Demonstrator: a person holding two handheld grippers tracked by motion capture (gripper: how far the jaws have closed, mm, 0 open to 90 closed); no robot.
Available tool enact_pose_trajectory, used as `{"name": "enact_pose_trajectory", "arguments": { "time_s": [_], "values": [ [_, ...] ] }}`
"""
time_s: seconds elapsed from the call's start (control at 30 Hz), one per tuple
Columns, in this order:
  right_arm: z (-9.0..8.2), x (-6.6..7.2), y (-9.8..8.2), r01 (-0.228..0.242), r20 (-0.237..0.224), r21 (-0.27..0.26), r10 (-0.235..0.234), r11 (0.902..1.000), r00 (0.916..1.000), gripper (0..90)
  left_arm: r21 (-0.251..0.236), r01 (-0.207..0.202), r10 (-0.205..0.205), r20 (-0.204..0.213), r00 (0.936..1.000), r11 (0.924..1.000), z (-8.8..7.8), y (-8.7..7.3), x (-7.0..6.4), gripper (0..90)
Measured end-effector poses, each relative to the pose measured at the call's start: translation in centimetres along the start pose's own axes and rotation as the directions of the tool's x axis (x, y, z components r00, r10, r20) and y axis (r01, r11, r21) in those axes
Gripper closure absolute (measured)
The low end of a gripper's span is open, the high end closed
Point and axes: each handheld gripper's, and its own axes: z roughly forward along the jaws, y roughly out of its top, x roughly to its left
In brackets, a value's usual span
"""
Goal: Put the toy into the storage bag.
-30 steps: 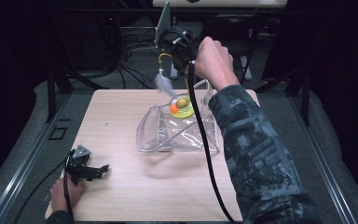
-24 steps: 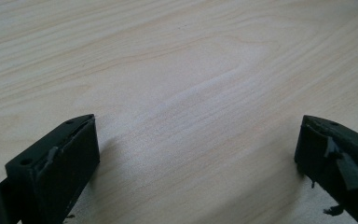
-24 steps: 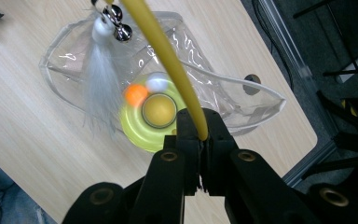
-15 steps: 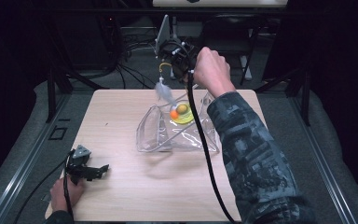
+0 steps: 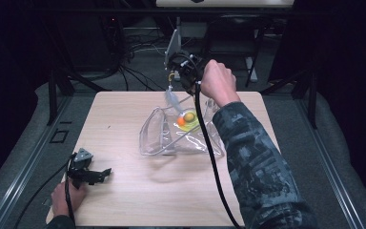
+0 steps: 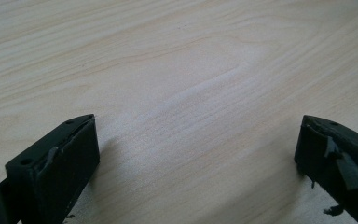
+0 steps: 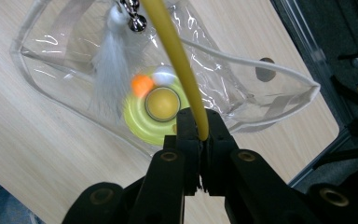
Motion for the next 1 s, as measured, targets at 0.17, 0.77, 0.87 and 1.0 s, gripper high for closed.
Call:
{"name": "enact_pose_trajectory", "arguments": {
  "time_s": [0.17,0.77,0.87,1.0],
  "values": [
    [1.3,0.0,-0.5,0.003,-0.015,0.021,-0.003,0.9998,0.9999,87.4,0.000,0.000,0.000,0.000,1.0000,1.0000,0.0,0.0,0.0,0.0],
    [6.3,0.6,-2.0,-0.017,-0.059,0.077,0.022,0.9969,0.9980,87.5,0.001,-0.001,0.001,0.000,1.0000,1.0000,0.0,0.0,0.0,0.0],
    [6.8,0.6,-2.1,-0.022,-0.061,0.092,0.028,0.9955,0.9978,87.5,0.001,-0.003,0.003,0.000,1.0000,1.0000,0.0,0.0,0.0,0.0],
    [7.6,0.5,-2.4,-0.022,-0.063,0.096,0.028,0.9951,0.9976,87.5,0.000,0.001,-0.001,0.000,1.0000,1.0000,0.0,0.0,0.0,0.0]
  ]
}}
